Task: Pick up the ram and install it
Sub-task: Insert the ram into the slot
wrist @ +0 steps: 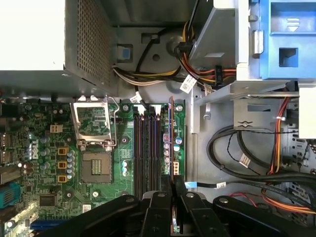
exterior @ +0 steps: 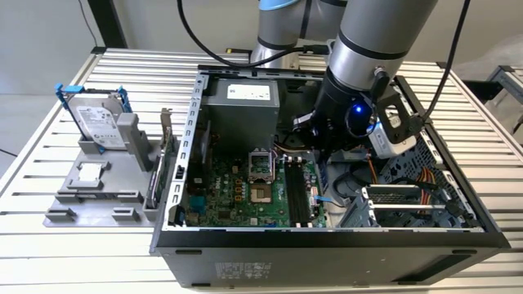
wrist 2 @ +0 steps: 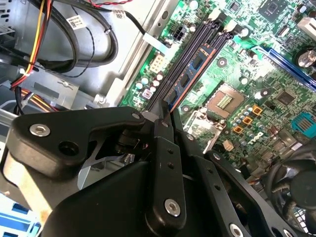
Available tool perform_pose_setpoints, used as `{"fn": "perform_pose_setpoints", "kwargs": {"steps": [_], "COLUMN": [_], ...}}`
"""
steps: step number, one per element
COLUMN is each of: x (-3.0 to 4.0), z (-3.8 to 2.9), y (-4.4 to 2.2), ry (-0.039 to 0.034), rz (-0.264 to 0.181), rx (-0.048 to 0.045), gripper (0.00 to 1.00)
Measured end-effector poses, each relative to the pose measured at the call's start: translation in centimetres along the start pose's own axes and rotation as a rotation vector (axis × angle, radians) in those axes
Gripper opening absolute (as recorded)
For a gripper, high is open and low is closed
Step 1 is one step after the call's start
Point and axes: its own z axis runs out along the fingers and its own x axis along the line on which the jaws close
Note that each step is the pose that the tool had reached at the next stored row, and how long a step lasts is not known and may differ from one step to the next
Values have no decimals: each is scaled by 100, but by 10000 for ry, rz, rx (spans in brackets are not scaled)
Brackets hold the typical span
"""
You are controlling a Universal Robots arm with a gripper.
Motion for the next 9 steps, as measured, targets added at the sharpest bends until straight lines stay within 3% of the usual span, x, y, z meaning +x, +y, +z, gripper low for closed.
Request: {"fn": "perform_pose_setpoints", "kwargs": {"steps": [9], "x": [1], "z": [19], "y": [-11], "ry": [0], "rz": [2], "rx": [3], "gripper": [0]}}
